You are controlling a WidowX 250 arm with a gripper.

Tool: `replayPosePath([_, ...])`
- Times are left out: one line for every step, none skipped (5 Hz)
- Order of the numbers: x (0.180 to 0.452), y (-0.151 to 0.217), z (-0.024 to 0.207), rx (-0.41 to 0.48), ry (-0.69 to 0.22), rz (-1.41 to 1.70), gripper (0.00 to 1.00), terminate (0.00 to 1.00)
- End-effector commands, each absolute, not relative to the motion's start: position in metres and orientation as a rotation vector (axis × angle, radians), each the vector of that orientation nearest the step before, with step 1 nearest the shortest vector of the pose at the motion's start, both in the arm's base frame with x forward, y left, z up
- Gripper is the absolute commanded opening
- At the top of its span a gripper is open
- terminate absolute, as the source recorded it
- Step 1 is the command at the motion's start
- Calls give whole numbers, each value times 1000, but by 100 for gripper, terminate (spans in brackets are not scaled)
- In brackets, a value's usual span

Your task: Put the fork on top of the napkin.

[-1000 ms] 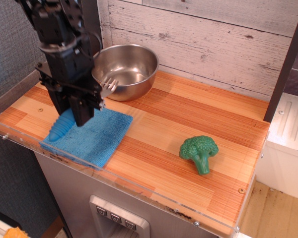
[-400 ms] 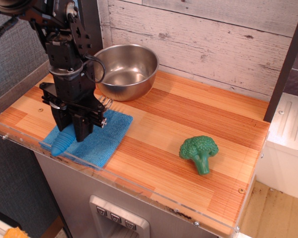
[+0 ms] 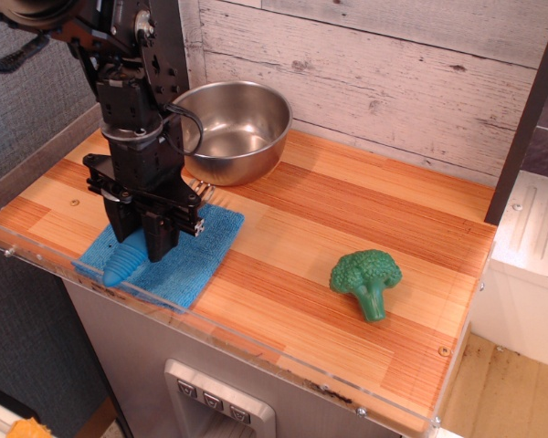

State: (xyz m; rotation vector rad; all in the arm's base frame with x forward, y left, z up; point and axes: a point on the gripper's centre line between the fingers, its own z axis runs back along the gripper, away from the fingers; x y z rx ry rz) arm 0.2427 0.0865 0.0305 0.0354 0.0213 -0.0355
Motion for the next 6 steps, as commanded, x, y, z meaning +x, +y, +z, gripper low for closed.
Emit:
replayPosePath([247, 90, 44, 50, -10, -57, 100, 0])
replayPosePath([241, 83, 63, 36, -56, -77, 100, 0])
replayPosePath([235, 69, 100, 0, -140, -105, 100, 0])
replayPosePath([236, 59, 116, -15, -190, -129, 100, 0])
replayPosePath([241, 57, 111, -34, -167, -150, 100, 0])
replayPosePath([244, 56, 108, 3, -127, -159, 100, 0])
